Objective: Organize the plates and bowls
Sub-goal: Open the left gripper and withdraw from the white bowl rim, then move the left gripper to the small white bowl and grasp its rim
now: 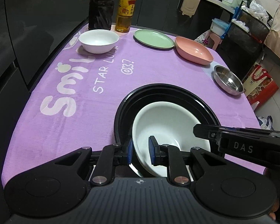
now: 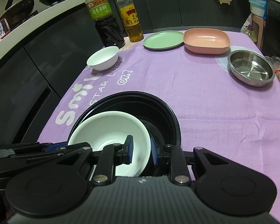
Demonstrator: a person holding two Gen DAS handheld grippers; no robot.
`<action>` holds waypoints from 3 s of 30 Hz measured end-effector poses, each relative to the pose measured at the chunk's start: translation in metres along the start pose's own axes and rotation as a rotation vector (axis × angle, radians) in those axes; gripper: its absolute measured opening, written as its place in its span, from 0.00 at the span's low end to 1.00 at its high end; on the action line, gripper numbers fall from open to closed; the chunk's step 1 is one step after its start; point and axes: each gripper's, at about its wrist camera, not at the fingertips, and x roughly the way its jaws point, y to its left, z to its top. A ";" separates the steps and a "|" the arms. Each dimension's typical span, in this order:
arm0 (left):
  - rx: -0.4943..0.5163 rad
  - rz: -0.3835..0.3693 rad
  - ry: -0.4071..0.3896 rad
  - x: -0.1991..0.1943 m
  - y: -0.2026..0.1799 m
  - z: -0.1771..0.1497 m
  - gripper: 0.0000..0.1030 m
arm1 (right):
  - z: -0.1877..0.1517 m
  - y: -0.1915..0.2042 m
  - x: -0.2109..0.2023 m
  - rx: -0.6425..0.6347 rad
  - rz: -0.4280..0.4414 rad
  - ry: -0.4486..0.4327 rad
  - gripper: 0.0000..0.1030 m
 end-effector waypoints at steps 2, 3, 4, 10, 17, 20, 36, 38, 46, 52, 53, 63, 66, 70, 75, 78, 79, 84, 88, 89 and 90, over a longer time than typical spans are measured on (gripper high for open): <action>-0.004 -0.005 0.008 0.000 0.002 0.001 0.16 | 0.000 0.000 0.000 0.002 0.000 0.000 0.22; -0.006 -0.009 0.010 -0.001 0.002 0.001 0.17 | 0.000 -0.001 0.000 0.004 0.000 0.000 0.22; -0.007 -0.013 0.010 -0.001 0.003 0.001 0.17 | 0.000 -0.001 -0.001 0.005 0.000 0.000 0.22; -0.005 -0.015 -0.003 -0.008 0.005 0.002 0.19 | 0.002 -0.004 -0.005 0.014 0.000 -0.011 0.22; 0.018 0.041 -0.062 -0.017 0.003 0.001 0.24 | 0.003 -0.007 -0.008 0.024 0.000 -0.019 0.22; 0.009 0.028 -0.066 -0.019 0.005 0.003 0.24 | 0.003 -0.007 -0.008 0.025 0.001 -0.020 0.22; -0.020 0.035 -0.068 -0.019 0.012 0.007 0.24 | 0.007 -0.012 -0.009 0.040 0.002 -0.016 0.22; -0.027 0.034 -0.068 -0.019 0.013 0.007 0.24 | 0.008 -0.013 -0.009 0.044 0.002 -0.015 0.22; -0.050 0.034 -0.070 -0.019 0.017 0.008 0.24 | 0.008 -0.016 -0.008 0.054 0.006 -0.011 0.22; -0.048 0.017 -0.063 -0.020 0.018 0.010 0.24 | 0.011 -0.019 -0.012 0.057 0.001 -0.020 0.22; -0.051 0.014 -0.060 -0.021 0.018 0.012 0.24 | 0.013 -0.020 -0.013 0.061 -0.001 -0.025 0.22; -0.117 0.026 -0.141 -0.040 0.032 0.023 0.25 | 0.030 -0.023 -0.031 0.068 0.005 -0.071 0.22; -0.146 0.037 -0.143 -0.036 0.038 0.024 0.26 | 0.028 -0.023 -0.034 0.057 0.004 -0.080 0.23; -0.150 0.040 -0.122 -0.029 0.041 0.033 0.26 | 0.030 -0.025 -0.026 0.064 -0.002 -0.056 0.23; -0.145 0.076 -0.148 -0.021 0.045 0.052 0.26 | 0.045 -0.018 -0.021 0.036 -0.002 -0.063 0.23; -0.168 0.106 -0.169 -0.012 0.054 0.068 0.26 | 0.058 -0.014 -0.013 0.016 -0.007 -0.059 0.23; -0.178 0.116 -0.170 -0.008 0.057 0.073 0.26 | 0.064 -0.012 -0.009 0.006 -0.012 -0.058 0.23; -0.211 0.160 -0.161 0.014 0.076 0.101 0.26 | 0.099 -0.006 0.019 -0.025 0.012 -0.036 0.23; -0.210 0.162 -0.146 0.032 0.087 0.121 0.26 | 0.128 0.003 0.041 -0.027 0.026 -0.031 0.23; -0.209 0.159 -0.141 0.036 0.089 0.126 0.26 | 0.133 0.006 0.045 -0.034 0.028 -0.029 0.23; -0.206 0.157 -0.138 0.041 0.092 0.132 0.26 | 0.141 0.009 0.052 -0.044 0.033 -0.023 0.23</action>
